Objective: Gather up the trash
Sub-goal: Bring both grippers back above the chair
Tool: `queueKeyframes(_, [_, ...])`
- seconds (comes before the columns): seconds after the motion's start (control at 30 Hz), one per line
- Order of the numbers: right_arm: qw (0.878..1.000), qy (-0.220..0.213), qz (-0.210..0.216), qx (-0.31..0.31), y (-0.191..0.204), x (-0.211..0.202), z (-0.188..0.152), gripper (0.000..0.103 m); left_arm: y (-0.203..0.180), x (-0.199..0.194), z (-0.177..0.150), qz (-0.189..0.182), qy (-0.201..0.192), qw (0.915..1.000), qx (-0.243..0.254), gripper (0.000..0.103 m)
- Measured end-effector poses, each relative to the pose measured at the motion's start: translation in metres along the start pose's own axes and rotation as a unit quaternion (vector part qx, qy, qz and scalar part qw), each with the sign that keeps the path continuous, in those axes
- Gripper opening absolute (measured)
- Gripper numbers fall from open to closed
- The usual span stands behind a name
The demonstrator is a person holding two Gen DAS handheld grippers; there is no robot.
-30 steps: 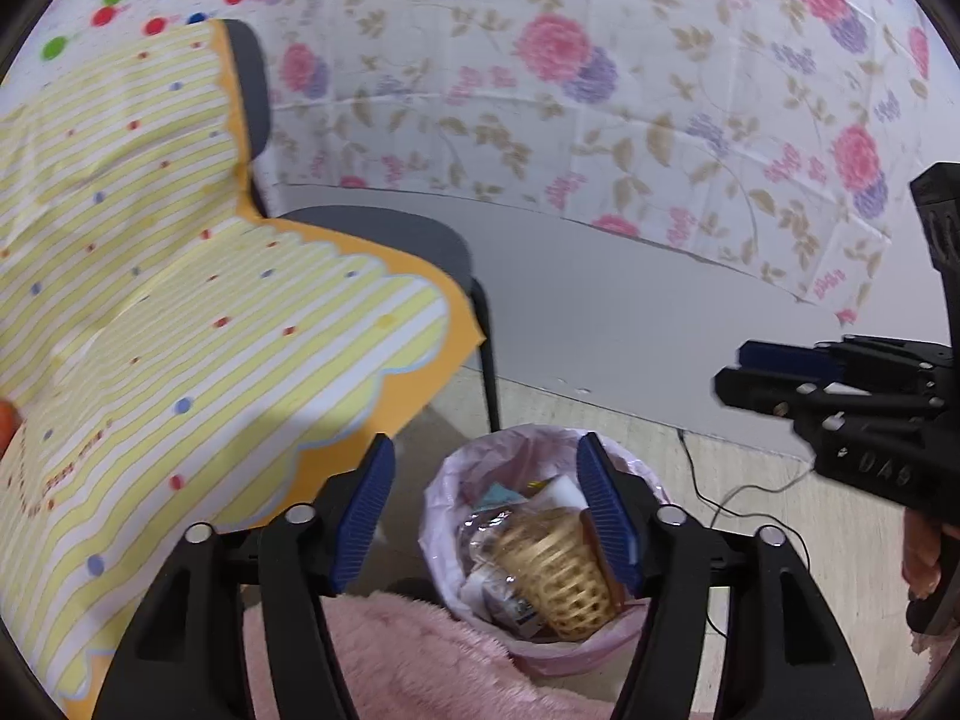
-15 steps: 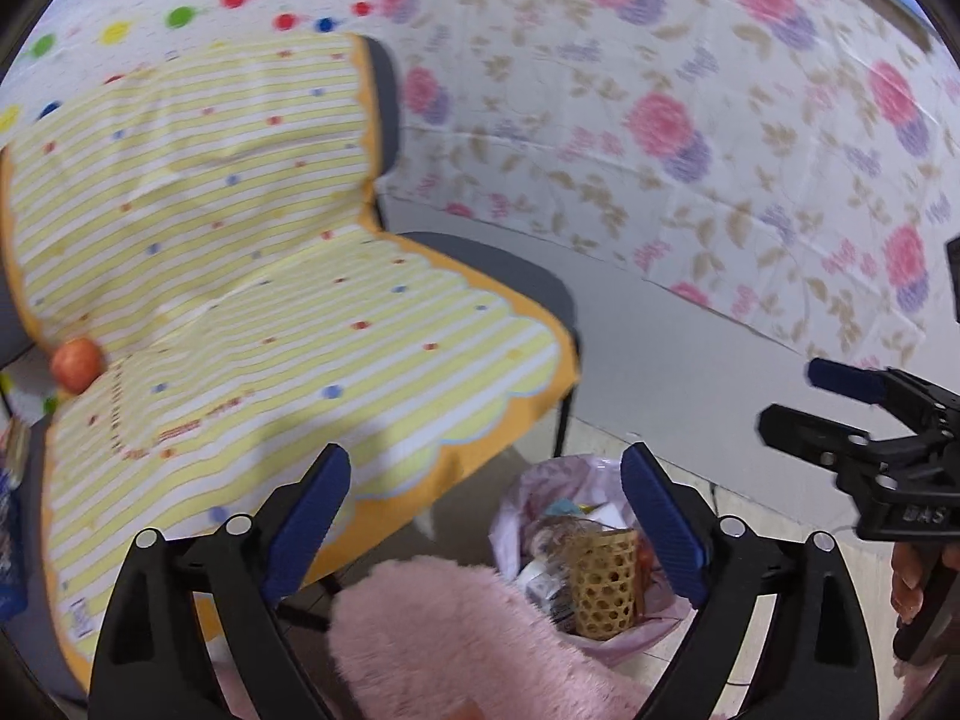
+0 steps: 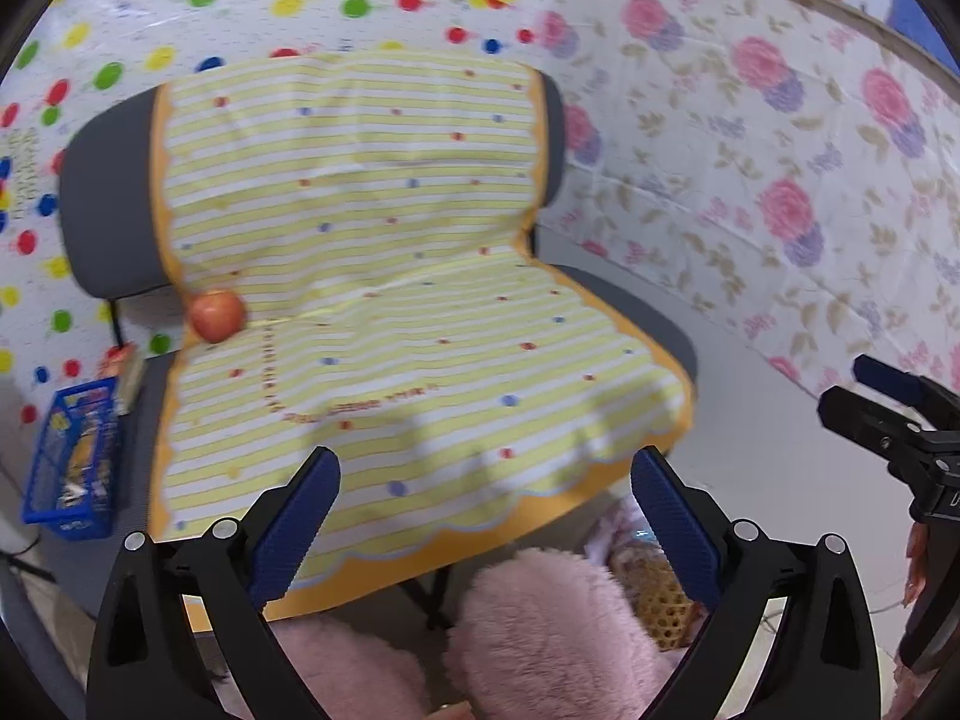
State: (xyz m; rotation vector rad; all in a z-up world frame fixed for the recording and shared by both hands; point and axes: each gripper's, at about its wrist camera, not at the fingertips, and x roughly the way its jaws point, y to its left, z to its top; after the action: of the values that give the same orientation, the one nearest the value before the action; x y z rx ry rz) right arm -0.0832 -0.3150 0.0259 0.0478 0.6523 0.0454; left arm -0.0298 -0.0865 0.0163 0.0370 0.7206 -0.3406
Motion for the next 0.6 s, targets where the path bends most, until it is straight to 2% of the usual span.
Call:
queueKeyframes(0.13, [1.000, 0.004, 0.010, -0.014, 0.014, 0.007, 0.007, 0.097, 0.017, -0.008, 0.000, 0.042, 0.001, 0.9990, -0.016, 0.097])
queueKeyframes(0.3, [1.000, 0.008, 0.015, -0.014, 0.029, 0.016, 0.010, 0.097, 0.042, -0.011, -0.002, 0.098, 0.026, 0.9942, -0.036, 0.097])
queueKeyframes(0.43, [1.000, -0.001, 0.008, -0.026, 0.043, 0.021, 0.017, 0.097, 0.058, -0.016, -0.005, 0.128, 0.035, 0.9902, -0.046, 0.097])
queueKeyframes(0.6, [0.999, -0.004, 0.022, -0.035, 0.058, 0.030, 0.026, 0.097, 0.072, -0.021, -0.006, 0.148, 0.036, 0.9867, -0.056, 0.097])
